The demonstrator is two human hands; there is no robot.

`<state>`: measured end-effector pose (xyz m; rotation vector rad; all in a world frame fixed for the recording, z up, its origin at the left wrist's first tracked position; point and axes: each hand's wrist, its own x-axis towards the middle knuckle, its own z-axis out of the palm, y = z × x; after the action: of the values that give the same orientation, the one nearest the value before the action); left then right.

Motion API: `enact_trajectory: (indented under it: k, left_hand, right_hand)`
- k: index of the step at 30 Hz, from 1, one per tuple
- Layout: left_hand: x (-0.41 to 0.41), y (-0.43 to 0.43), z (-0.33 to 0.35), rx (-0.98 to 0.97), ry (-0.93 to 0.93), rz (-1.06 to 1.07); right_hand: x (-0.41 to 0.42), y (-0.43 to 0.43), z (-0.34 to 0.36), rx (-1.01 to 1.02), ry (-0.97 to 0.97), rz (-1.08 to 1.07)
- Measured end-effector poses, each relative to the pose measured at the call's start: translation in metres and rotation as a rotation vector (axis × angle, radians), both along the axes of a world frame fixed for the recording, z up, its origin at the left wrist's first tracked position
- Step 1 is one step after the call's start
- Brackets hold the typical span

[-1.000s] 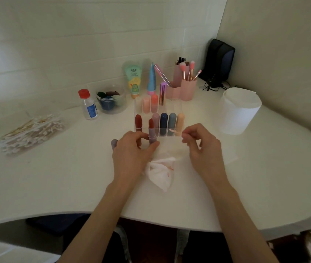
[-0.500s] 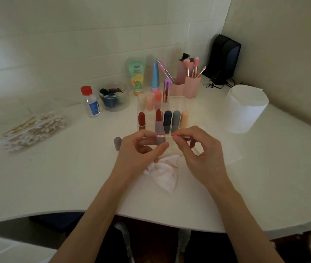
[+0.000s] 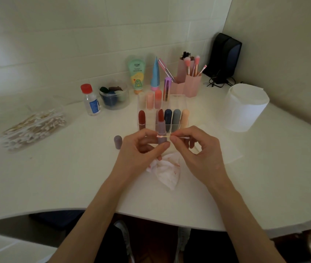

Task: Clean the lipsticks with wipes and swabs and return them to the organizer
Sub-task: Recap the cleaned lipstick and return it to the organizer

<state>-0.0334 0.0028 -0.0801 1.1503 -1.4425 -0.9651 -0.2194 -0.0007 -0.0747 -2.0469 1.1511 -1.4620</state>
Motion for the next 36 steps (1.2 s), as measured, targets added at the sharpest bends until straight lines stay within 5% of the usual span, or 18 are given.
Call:
enact_trajectory:
  k: [36]
  left_hand:
    - [0.002,-0.002,-0.005,-0.053,0.01,-0.044]
  right_hand:
    - [-0.002,-0.008,-0.011,0.1,-0.056,0.096]
